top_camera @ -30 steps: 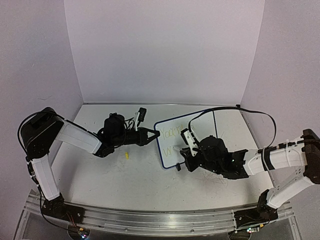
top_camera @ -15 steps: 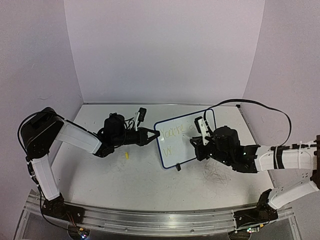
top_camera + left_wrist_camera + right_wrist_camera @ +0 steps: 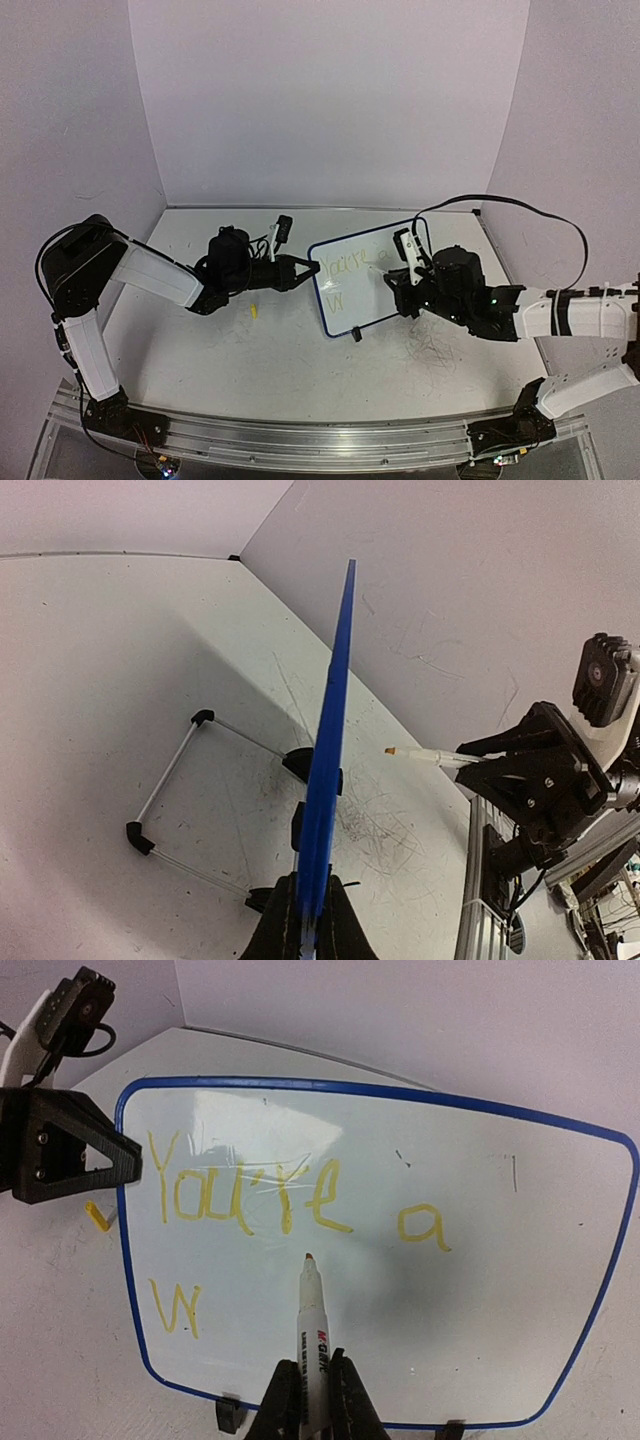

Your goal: Write a sentence on the whiteboard

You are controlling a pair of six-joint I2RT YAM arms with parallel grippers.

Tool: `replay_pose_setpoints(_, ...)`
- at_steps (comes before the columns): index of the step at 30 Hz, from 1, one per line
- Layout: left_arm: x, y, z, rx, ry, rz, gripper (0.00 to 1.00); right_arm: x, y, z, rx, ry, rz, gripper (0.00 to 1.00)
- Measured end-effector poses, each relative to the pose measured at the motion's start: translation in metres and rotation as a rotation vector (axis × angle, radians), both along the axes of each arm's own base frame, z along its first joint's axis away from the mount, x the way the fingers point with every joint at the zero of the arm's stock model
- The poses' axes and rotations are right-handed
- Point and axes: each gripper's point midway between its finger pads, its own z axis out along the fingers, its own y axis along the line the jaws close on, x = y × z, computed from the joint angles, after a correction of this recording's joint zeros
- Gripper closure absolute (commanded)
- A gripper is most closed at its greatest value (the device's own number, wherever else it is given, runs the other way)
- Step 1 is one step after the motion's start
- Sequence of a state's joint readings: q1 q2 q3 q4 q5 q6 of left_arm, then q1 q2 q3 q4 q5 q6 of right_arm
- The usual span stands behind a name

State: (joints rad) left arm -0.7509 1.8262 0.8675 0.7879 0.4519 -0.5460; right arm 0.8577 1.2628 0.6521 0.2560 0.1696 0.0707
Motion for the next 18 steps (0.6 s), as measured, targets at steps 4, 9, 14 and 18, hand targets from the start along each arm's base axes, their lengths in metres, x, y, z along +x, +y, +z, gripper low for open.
replay_pose_setpoints(4, -0.002, 0.002, 0.001, -0.003, 0.002, 0.007, 1.0, -0.001, 0.008, -0.013, -0.012, 0.028, 0.036, 1.0)
replay_pose_setpoints(9, -0.001, 0.004, 0.001, -0.003, 0.008, 0.019, 1.0, -0.005, 0.015, -0.027, -0.03, 0.059, 0.075, 1.0)
replay_pose_setpoints(14, 0.0, 0.005, 0.001, -0.006, 0.016, 0.031, 1.0, -0.008, 0.02, -0.028, -0.025, 0.068, 0.108, 1.0)
replay_pose_setpoints(18, 0.001, 0.005, 0.001, -0.008, 0.024, 0.038, 1.0, -0.011, 0.023, -0.029, -0.02, 0.075, 0.131, 1.0)
